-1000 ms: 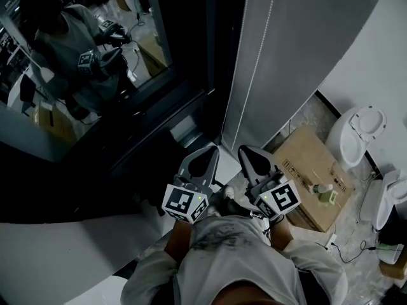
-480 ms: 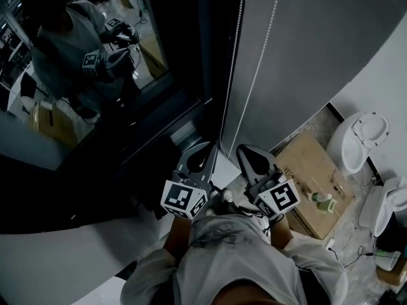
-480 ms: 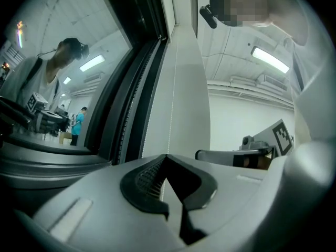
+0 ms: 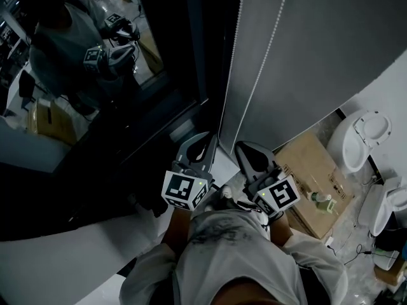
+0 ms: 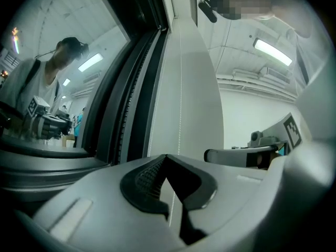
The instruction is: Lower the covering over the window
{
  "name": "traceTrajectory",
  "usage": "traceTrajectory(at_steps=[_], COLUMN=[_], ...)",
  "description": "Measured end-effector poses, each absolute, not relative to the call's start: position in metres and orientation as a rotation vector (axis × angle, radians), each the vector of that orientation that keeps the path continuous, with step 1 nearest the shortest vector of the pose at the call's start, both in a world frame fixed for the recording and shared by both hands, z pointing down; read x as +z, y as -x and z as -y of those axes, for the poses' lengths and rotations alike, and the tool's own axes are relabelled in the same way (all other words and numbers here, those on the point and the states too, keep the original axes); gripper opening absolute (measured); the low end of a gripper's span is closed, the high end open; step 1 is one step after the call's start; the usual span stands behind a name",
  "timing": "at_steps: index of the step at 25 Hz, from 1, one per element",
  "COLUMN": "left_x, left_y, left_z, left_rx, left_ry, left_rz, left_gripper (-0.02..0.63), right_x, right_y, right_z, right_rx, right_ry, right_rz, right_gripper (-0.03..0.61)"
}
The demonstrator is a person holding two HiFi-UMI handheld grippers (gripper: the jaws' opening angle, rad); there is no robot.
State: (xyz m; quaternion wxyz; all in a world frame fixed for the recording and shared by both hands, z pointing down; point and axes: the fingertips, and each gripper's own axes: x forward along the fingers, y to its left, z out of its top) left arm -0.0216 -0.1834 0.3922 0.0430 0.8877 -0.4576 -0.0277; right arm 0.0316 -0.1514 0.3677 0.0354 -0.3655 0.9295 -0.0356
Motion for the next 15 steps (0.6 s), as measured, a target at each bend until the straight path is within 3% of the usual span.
traceTrajectory(at_steps=[15], left_x=[0.391], left_y=[0.006], left_z=[0.227], left_rx=[-0.073], left_ry=[-2.756], left_rz=[1.404], left_gripper=[0.044], right_x=[0.383], right_y=[-0.043], right_z=[0.16], right_rx=[-0.095], right_ry=[1.163], right_rz=[-2.893], right_gripper=[0.017])
